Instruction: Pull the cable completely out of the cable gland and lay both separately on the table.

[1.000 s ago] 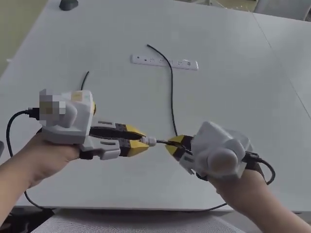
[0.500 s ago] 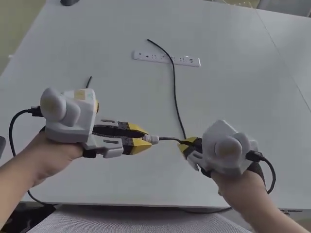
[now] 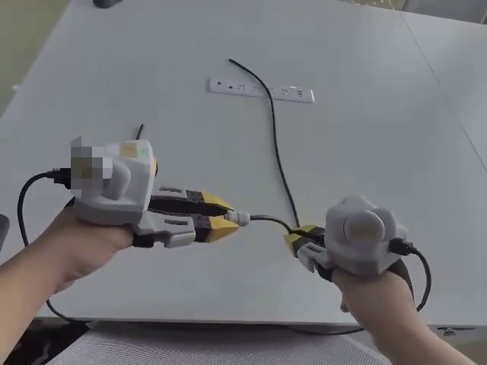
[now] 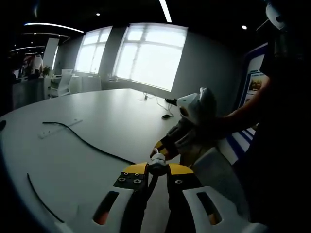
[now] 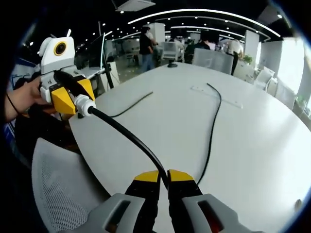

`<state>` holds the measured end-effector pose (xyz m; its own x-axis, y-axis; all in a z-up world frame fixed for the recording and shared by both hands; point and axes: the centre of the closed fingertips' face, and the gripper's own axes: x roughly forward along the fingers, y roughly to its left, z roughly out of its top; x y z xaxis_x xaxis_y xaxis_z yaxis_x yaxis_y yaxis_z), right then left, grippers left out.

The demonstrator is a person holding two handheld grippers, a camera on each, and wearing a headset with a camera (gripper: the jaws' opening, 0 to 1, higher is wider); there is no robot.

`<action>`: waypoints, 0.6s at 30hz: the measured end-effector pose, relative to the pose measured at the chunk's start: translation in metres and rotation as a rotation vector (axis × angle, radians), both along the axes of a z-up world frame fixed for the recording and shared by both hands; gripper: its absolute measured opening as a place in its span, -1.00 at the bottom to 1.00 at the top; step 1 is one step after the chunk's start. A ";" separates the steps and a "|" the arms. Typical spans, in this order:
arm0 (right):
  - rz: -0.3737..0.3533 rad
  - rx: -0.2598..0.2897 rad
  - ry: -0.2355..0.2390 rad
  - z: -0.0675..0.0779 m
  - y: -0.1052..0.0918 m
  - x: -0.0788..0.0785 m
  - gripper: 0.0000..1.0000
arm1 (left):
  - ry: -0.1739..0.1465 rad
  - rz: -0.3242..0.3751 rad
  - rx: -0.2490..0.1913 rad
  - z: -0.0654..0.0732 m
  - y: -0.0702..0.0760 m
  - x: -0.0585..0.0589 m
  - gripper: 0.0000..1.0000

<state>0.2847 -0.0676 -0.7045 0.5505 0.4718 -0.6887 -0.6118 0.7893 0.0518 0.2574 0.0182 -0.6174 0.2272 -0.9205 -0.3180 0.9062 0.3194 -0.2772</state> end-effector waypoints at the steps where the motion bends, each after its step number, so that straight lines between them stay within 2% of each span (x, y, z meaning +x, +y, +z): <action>1: 0.008 0.005 -0.010 0.002 0.000 0.000 -0.99 | 0.003 0.006 -0.003 0.001 0.001 0.001 -0.70; 7: 0.050 -0.003 -0.029 0.004 0.001 -0.005 -0.98 | 0.000 0.013 -0.008 0.003 0.003 0.003 -0.70; 14: 0.108 -0.051 -0.075 0.008 0.002 -0.007 -0.97 | 0.009 0.017 -0.016 0.005 0.004 0.003 -0.71; 18: 0.145 -0.063 -0.108 0.018 0.006 -0.008 -0.88 | 0.016 0.015 -0.020 0.006 0.004 0.002 -0.71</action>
